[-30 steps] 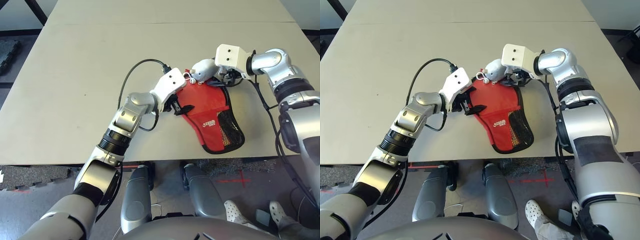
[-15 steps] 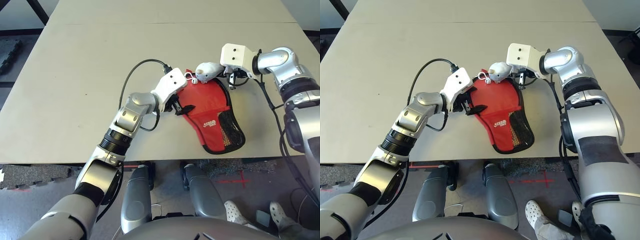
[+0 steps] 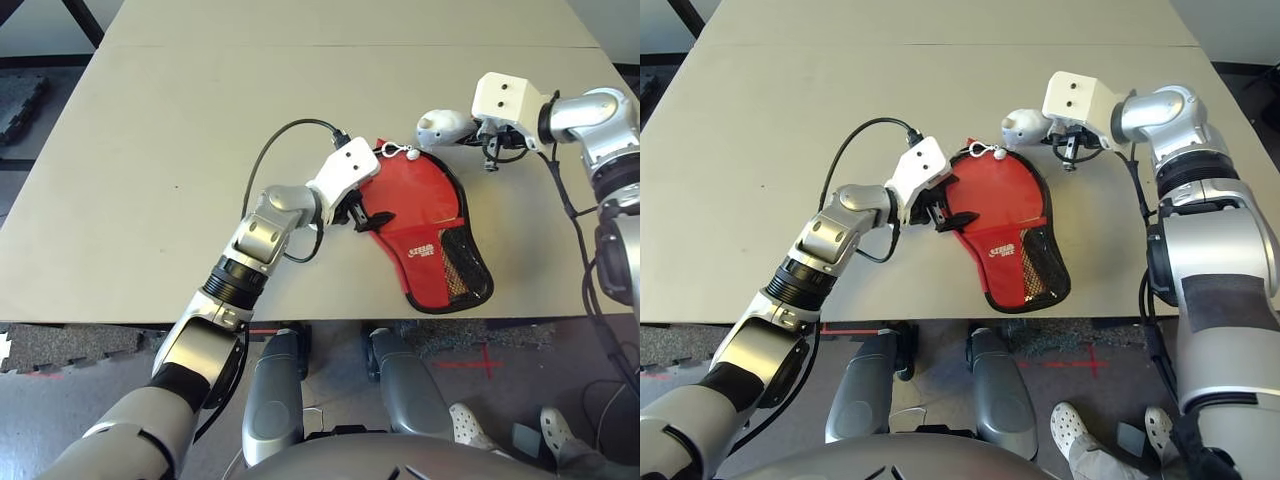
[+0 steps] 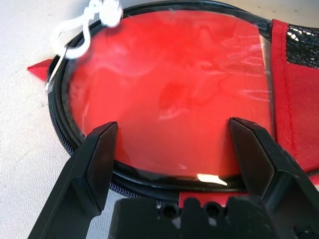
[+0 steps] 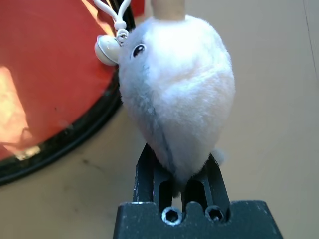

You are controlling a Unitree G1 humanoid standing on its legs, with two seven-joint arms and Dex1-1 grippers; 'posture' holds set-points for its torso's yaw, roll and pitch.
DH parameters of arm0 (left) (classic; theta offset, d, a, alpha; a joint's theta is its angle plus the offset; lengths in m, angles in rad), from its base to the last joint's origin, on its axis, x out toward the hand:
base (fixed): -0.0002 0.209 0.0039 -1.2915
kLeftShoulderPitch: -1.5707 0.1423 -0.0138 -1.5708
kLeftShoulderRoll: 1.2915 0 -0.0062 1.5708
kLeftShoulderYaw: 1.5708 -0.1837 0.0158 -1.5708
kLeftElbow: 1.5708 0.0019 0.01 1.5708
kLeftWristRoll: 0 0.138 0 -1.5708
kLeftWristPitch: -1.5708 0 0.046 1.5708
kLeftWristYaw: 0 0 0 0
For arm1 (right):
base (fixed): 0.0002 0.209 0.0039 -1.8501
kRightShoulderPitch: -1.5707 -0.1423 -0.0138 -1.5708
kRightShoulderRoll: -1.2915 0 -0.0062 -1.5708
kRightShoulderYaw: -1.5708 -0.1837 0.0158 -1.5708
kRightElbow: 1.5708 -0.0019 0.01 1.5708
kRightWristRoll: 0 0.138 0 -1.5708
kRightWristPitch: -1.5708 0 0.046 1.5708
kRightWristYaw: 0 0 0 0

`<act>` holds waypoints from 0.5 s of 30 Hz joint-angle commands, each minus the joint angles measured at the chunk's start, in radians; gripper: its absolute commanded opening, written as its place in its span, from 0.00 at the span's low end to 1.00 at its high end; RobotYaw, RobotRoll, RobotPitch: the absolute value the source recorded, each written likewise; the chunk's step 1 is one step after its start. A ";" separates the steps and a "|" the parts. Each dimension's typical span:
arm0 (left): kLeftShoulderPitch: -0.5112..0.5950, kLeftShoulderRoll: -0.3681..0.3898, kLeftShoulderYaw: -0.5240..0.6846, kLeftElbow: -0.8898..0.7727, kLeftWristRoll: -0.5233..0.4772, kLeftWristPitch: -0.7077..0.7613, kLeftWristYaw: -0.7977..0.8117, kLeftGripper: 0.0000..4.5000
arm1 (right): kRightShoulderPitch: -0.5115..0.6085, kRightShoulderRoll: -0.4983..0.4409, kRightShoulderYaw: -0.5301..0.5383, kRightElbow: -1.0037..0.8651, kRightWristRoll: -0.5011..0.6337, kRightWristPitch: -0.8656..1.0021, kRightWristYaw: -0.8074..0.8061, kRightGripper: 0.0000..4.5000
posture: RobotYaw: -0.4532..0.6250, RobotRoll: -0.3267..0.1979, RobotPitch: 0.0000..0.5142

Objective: Store the ping-pong paddle in its case and zip it.

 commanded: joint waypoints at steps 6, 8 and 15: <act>0.036 0.012 -0.035 0.060 0.012 0.031 -0.009 1.00 | 0.000 -0.083 0.024 0.022 -0.059 0.034 -0.048 0.00 | 0.40 0.62 0.48; 0.036 0.012 -0.035 0.059 0.011 0.033 -0.009 1.00 | -0.002 -0.096 0.026 0.024 -0.067 0.042 -0.046 0.00 | 0.40 0.62 0.48; 0.037 0.013 -0.036 0.060 0.011 0.033 -0.010 1.00 | 0.000 -0.209 0.043 0.034 -0.101 0.117 0.071 0.00 | 0.39 0.62 0.48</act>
